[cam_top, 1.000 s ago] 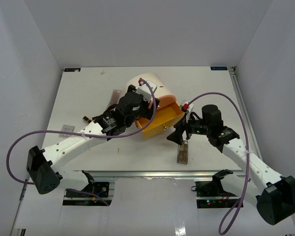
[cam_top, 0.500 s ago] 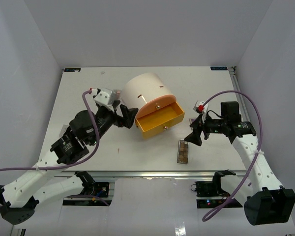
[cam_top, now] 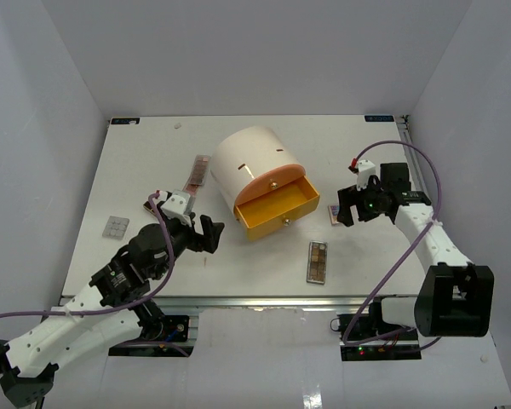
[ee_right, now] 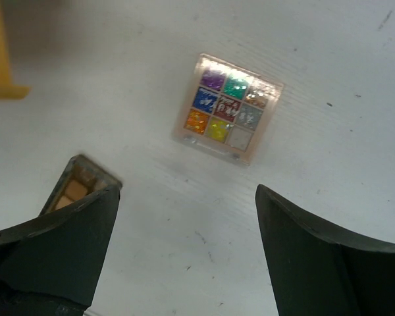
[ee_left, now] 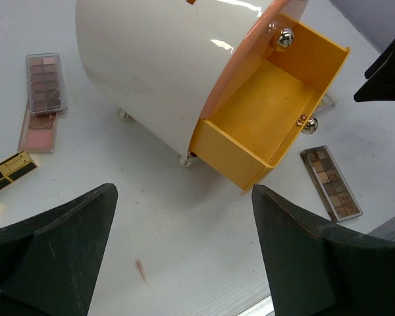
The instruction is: Organize the makeup
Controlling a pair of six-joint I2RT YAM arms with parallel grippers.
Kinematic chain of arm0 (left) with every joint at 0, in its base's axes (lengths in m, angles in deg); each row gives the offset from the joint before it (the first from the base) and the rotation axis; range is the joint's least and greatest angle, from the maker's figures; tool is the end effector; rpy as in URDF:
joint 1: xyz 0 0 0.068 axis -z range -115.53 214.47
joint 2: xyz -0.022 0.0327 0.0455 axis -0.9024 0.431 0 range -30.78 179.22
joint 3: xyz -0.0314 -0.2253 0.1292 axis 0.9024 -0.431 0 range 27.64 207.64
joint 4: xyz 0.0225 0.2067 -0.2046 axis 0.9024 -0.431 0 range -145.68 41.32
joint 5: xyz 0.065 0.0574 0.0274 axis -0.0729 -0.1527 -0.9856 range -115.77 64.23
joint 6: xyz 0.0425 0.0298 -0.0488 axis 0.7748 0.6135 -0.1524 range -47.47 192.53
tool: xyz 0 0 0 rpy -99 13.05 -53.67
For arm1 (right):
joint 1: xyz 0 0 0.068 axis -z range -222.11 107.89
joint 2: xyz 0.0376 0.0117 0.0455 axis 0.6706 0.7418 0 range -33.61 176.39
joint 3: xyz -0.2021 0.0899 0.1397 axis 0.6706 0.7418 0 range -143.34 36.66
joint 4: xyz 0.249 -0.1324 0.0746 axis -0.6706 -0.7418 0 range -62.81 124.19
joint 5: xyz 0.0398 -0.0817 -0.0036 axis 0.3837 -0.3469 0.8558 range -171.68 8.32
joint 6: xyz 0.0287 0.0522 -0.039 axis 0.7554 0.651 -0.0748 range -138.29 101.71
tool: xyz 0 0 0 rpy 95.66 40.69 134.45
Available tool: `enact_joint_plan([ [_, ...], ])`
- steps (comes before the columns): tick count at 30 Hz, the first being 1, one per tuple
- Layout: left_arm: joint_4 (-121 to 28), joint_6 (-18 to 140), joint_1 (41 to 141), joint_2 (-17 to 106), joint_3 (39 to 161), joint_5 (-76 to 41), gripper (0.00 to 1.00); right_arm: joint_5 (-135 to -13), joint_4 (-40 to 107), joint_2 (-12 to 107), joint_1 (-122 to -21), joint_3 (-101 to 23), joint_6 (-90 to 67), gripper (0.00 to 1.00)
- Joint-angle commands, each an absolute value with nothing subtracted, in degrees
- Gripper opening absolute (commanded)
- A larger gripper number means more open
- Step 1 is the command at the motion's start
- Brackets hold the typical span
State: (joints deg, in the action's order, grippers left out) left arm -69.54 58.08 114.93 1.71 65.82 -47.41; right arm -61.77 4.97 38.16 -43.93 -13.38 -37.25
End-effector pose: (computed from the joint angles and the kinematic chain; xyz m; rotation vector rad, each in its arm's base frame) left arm 0.1446 -0.1412 0.3027 0.3097 1.8139 -0.4537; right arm 0.3012 0.0295 0.2061 -0.5808 2.3385 0.2904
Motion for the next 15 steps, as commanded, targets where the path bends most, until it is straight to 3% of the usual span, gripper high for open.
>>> enact_joint_plan([
  [1, -67.6, 57.8, 114.7, 2.1, 65.4, -48.0, 0.94, -77.5, 14.4, 45.7, -47.8, -13.4, -27.1, 0.90],
  [15, -68.5, 57.3, 114.7, 0.3, 65.0, -48.6, 0.95, -86.4, 18.9, 59.4, -51.8, -18.8, -23.0, 0.90],
])
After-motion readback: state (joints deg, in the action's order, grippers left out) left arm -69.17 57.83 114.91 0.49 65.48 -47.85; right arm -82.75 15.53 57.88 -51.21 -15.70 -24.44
